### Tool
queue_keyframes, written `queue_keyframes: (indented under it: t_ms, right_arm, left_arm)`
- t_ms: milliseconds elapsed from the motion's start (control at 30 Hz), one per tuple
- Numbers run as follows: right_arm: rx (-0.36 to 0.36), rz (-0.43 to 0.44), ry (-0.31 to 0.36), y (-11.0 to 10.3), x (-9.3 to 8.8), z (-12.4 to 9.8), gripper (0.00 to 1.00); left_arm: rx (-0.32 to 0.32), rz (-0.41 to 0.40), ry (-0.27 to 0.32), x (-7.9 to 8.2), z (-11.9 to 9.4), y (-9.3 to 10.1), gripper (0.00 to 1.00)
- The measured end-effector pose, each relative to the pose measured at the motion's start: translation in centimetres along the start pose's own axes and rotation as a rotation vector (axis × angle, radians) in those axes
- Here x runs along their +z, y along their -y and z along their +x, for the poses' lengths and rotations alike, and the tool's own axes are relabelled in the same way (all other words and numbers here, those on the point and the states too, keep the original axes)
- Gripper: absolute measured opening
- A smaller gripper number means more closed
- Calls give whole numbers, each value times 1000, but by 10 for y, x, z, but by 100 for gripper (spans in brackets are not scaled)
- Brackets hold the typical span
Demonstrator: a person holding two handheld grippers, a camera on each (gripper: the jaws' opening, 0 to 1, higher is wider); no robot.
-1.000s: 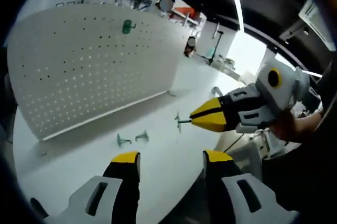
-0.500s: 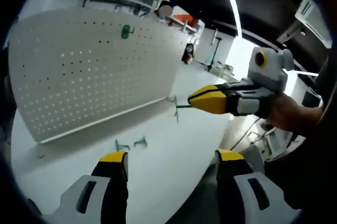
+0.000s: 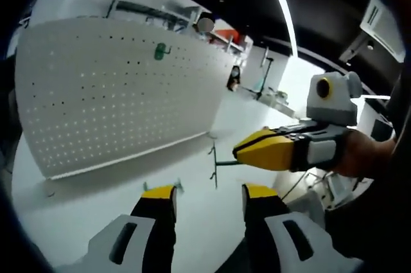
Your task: Insert the hook assembly into the mounting plate slot until the hook locks in place.
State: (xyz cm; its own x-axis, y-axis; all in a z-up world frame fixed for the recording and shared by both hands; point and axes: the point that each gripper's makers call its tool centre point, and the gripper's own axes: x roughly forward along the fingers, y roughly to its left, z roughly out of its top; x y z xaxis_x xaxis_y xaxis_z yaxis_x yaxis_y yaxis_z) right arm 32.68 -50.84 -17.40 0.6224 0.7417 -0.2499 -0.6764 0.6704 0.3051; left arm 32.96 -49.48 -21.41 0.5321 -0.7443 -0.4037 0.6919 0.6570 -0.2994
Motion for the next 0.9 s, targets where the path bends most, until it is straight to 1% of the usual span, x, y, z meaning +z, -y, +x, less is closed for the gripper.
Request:
queue_keyframes:
  t_ms: [67, 133, 200, 400, 500, 600, 733, 833, 900]
  right_arm:
    - [9, 21, 4, -3, 0, 1, 0]
    - [11, 31, 2, -4, -1, 2, 0]
    - [12, 35, 0, -4, -2, 3, 0]
    - [16, 54, 1, -5, -3, 4, 0]
    - [16, 60, 2, -5, -3, 5, 0]
    - [18, 68, 6, -6, -2, 5, 0]
    - [20, 65, 7, -7, -1, 4, 0]
    - [21, 31, 4, -10, -1, 4, 0]
    - [17, 15, 1, -10, 0, 3, 0]
  left_arm:
    - [-5, -2, 12, 1, 0, 0, 33]
    - [-29, -8, 22, 2, 0, 3, 24]
    - [-38, -11, 26, 3, -1, 4, 17]
    - [-37, -15, 45, 5, -3, 1, 9]
    - [-55, -33, 61, 9, -3, 1, 6]
    - [-56, -51, 67, 9, -2, 1, 6]
    - [-52, -38, 75, 10, -3, 2, 5]
    - [-41, -34, 81, 12, -5, 3, 4]
    - [-36, -23, 75, 12, -4, 4, 4]
